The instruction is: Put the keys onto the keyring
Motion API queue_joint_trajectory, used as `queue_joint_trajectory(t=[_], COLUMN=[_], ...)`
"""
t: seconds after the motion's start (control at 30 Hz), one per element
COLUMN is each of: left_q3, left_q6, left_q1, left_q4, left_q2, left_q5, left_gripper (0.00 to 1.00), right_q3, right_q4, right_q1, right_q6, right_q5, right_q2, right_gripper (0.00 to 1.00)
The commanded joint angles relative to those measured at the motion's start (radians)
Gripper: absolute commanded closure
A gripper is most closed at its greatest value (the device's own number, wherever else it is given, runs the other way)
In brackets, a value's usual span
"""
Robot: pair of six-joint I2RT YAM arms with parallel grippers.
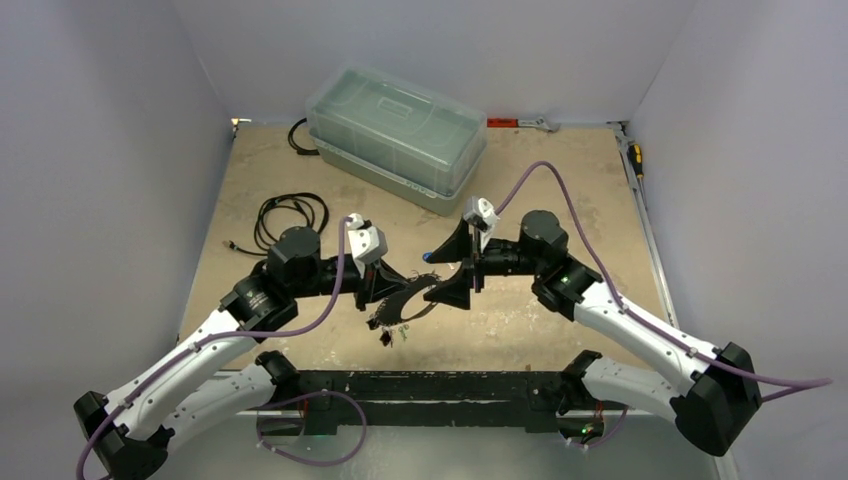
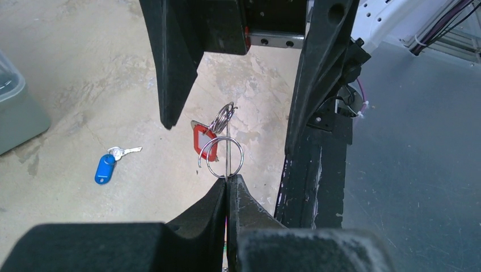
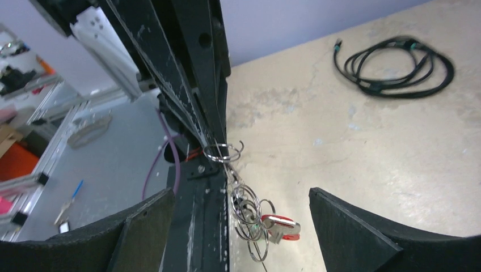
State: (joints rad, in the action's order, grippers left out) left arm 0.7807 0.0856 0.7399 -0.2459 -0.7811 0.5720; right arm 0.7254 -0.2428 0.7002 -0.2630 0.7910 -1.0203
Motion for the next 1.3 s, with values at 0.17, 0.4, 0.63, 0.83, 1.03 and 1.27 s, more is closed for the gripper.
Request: queue_joint_trajectory(t=[0.17,0.4,0.63,0.83,1.03,1.27], left_q3=[0.000,0.001,0.020,0.080,0.134,0.034], left_q6=[0.010,0.010,0.025,0.027,-0.023,0.094], left_q1=[-0.001,-0.003,-0.004,-0.002,-0.003,-0.003], left_q4=[0.075,0.075,0.046,0.002,-0.066,0.180], left_q2=[0.016,0.008,0.023,0.025,-0.052,-0.003], left_q5=[0.064,0.044,-0.010,-0.075,-0.071,-0.027], left_gripper=[1.00,1.00,0.61,0.13,0.14,0.23], right_q3=[0.064,0.081,0.158,0.189,0.209,0.115], right_q4=[0.046,-0.027,0.177,0.308,0.297,0.032], right_q1=[0.017,0.060,0.069,0.070,0.071,0.070], right_q6=[0.111,0.073,0.182,0.257,0.308,0.188], right_q5=[0.167,0.205,0.100,-0.036,0.002,-0.005], right_q2=[-0.105,-0.179,-0.138,-0.061,-0.040,-0.022], right_gripper=[0.20,0.85,1.00,1.00,1.00,1.00])
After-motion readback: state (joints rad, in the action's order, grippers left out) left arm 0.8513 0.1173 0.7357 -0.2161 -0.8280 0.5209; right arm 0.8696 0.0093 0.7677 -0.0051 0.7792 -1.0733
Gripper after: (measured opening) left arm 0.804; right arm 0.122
